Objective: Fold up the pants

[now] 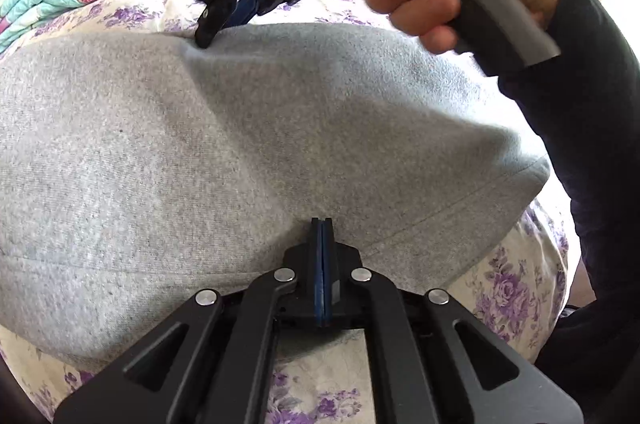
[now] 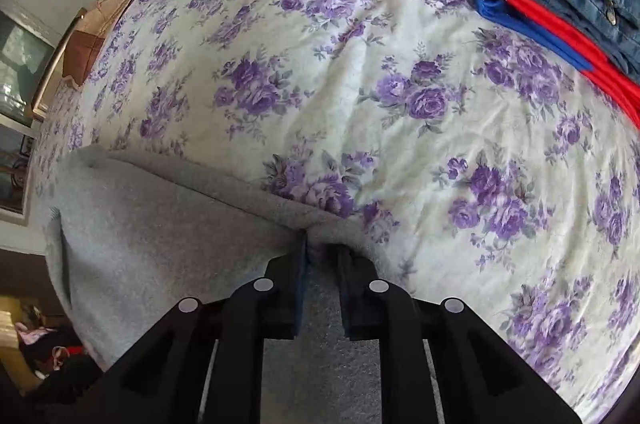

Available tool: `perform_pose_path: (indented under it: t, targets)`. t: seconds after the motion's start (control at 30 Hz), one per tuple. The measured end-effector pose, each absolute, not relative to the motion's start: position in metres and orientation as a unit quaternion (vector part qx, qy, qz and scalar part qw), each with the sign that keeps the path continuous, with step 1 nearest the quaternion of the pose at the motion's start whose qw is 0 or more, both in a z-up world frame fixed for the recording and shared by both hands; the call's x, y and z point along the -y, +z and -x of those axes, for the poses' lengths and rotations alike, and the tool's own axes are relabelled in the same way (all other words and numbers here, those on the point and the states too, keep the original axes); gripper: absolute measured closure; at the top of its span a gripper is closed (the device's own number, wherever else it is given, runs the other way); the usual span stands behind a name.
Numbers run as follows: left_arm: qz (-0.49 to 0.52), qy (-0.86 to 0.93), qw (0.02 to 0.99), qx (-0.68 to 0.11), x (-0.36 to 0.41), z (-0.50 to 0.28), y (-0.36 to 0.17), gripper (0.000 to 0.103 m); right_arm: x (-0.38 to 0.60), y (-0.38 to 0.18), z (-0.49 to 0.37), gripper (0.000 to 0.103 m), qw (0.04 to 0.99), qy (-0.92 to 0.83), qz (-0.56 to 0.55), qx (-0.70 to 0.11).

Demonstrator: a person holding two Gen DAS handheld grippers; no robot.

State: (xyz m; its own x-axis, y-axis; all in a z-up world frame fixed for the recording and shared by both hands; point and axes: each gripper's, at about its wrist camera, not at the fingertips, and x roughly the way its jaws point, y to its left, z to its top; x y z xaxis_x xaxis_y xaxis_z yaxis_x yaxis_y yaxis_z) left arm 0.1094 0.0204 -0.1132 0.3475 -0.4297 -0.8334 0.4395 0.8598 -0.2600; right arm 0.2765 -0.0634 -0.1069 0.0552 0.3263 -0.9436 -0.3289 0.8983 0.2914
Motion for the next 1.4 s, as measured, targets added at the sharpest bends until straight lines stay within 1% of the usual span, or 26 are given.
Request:
perform_pose_path:
  t: [0.07,0.1,0.13,0.17,0.27,0.33,0.37,0.43,0.47,0.5,0.6,0.67,0.73,0.83,0.87,1.03,1.1,1.17,1.2,1.23,1.33,1.4]
  targets:
    - [0.008,-0.265,0.814,-0.516,-0.024,-0.113,-0.109,0.102,0.073,-0.081,-0.262,0.077,0.744,0.22,0.003,-0.631]
    - [0.01,-0.256,0.816,-0.518,-0.026,-0.115,-0.105,0.102,0.08,-0.064,-0.252,0.061,0.764,0.212,0.012,-0.61]
    - [0.002,-0.241,0.823,-0.514,-0.028,-0.116,-0.098,0.102,0.087,-0.047,-0.242,0.048,0.782,0.206,0.015,-0.588]
    - [-0.008,-0.23,0.832,-0.506,-0.029,-0.116,-0.087,0.102,0.098,-0.032,-0.23,0.046,0.796,0.202,0.013,-0.57]
    - [0.004,-0.223,0.832,-0.507,-0.032,-0.133,-0.055,0.102,0.129,-0.006,-0.185,0.046,0.828,0.164,0.024,-0.536]
    - [0.016,-0.219,0.825,-0.52,-0.03,-0.156,-0.044,0.102,0.141,-0.005,-0.148,0.047,0.843,0.144,0.046,-0.516]
    - [0.017,-0.214,0.824,-0.524,-0.023,-0.163,-0.042,0.102,0.147,-0.009,-0.128,0.05,0.848,0.134,0.051,-0.51]
    - [0.018,-0.211,0.817,-0.536,-0.015,-0.189,-0.046,0.102,0.156,-0.023,-0.094,0.068,0.849,0.117,0.045,-0.513]
    - [0.014,-0.214,0.813,-0.542,-0.006,-0.2,-0.051,0.102,0.162,-0.03,-0.081,0.072,0.849,0.11,0.031,-0.517]
    - [0.01,-0.21,0.807,-0.552,0.003,-0.211,-0.059,0.102,0.167,-0.035,-0.069,0.078,0.849,0.103,0.02,-0.518]
    - [0.005,-0.197,0.785,-0.588,0.014,-0.238,-0.09,0.102,0.173,-0.042,-0.047,0.079,0.86,0.08,0.014,-0.504]
    - [0.013,-0.19,0.779,-0.598,0.019,-0.253,-0.103,0.103,0.177,-0.048,-0.041,0.079,0.857,0.085,-0.008,-0.508]
    - [0.028,-0.19,0.782,-0.593,0.016,-0.262,-0.103,0.103,0.178,-0.061,-0.041,0.079,0.848,0.088,-0.026,-0.522]
    - [0.043,-0.193,0.789,-0.582,0.011,-0.274,-0.109,0.102,0.177,-0.098,-0.045,0.079,0.82,0.073,-0.037,-0.566]
    - [0.053,-0.197,0.788,-0.581,0.008,-0.275,-0.11,0.102,0.177,-0.105,-0.045,0.079,0.826,0.069,-0.039,-0.557]
    - [0.038,-0.184,0.79,-0.583,0.014,-0.273,-0.104,0.102,0.179,-0.097,-0.04,0.079,0.834,0.056,-0.073,-0.545]
    - [0.016,-0.172,0.802,-0.572,0.018,-0.259,-0.093,0.102,0.183,-0.083,-0.023,0.075,0.84,0.074,-0.1,-0.528]
    - [-0.007,-0.177,0.809,-0.561,0.02,-0.234,-0.08,0.103,0.2,-0.066,0.002,0.061,0.851,0.076,-0.124,-0.504]
    - [-0.014,-0.187,0.81,-0.556,0.021,-0.219,-0.074,0.103,0.212,-0.058,0.015,0.044,0.859,0.057,-0.134,-0.49]
    - [-0.021,-0.192,0.811,-0.552,0.022,-0.202,-0.07,0.103,0.227,-0.052,0.027,0.034,0.866,0.034,-0.147,-0.476]
    - [-0.037,-0.201,0.817,-0.538,0.024,-0.153,-0.07,0.103,0.282,-0.046,0.055,0.032,0.863,-0.029,-0.211,-0.458]
    - [-0.044,-0.197,0.82,-0.536,0.023,-0.129,-0.084,0.103,0.32,-0.055,0.064,0.03,0.841,-0.044,-0.288,-0.456]
